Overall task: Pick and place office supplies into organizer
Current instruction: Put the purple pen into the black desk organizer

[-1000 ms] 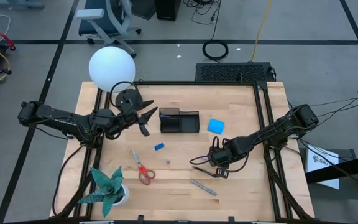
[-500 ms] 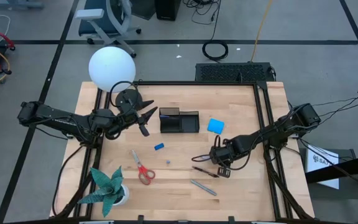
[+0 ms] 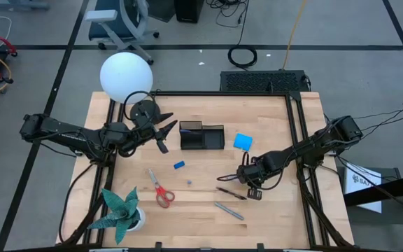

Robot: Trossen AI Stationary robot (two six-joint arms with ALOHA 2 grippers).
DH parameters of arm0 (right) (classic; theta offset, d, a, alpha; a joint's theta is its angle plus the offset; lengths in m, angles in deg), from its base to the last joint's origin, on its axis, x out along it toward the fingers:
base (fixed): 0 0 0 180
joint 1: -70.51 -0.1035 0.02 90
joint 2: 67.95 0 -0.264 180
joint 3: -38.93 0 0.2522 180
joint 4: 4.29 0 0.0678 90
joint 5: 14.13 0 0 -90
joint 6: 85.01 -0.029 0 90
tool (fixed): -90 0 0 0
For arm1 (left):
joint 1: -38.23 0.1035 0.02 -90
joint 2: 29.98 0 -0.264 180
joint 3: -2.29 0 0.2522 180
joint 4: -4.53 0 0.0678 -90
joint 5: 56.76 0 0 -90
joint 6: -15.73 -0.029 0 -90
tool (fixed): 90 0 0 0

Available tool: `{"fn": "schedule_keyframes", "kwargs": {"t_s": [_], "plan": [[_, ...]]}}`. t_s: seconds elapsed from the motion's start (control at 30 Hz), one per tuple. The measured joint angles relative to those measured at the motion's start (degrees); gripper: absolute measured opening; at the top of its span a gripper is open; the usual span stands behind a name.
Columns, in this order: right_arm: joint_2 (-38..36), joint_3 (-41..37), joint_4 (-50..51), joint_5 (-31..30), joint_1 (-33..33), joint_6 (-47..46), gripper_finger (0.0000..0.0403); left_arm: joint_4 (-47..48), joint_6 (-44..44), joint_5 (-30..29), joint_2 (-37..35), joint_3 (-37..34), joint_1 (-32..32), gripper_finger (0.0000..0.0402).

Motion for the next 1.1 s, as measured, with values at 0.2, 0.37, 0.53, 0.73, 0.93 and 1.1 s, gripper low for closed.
{"fn": "schedule_keyframes", "kwargs": {"t_s": [0.2,0.37,0.53,0.73,0.93,1.1], "plan": [[-5.97,1.34,-0.96,-0.34,1.42,2.54,0.0003,0.02,0.55,0.0,-0.02,0.0,0.0,0.0147],[-10.4,1.34,-0.81,-2.22,2.67,3.23,0.0003,0.05,0.63,0.0,-0.02,0.0,0.0,0.0148],[-11.94,1.34,-2.36,-2.37,2.94,2.31,0.0003,0.02,0.63,0.0,-0.02,0.0,0.0,0.0147],[-9.53,1.34,-5.72,-1.85,2.94,2.34,0.0007,0.04,0.7,0.0,-0.02,0.0,0.0,0.0147],[-4.84,1.34,-9.08,2.66,3.1,2.66,0.0008,-0.03,0.7,0.01,-0.02,0.0,0.11,0.0147],[-2.3,1.34,-12.47,5.84,3.16,5.59,0.0008,-0.04,0.85,0.0,-0.02,0.0,0.33,0.0147]]}}
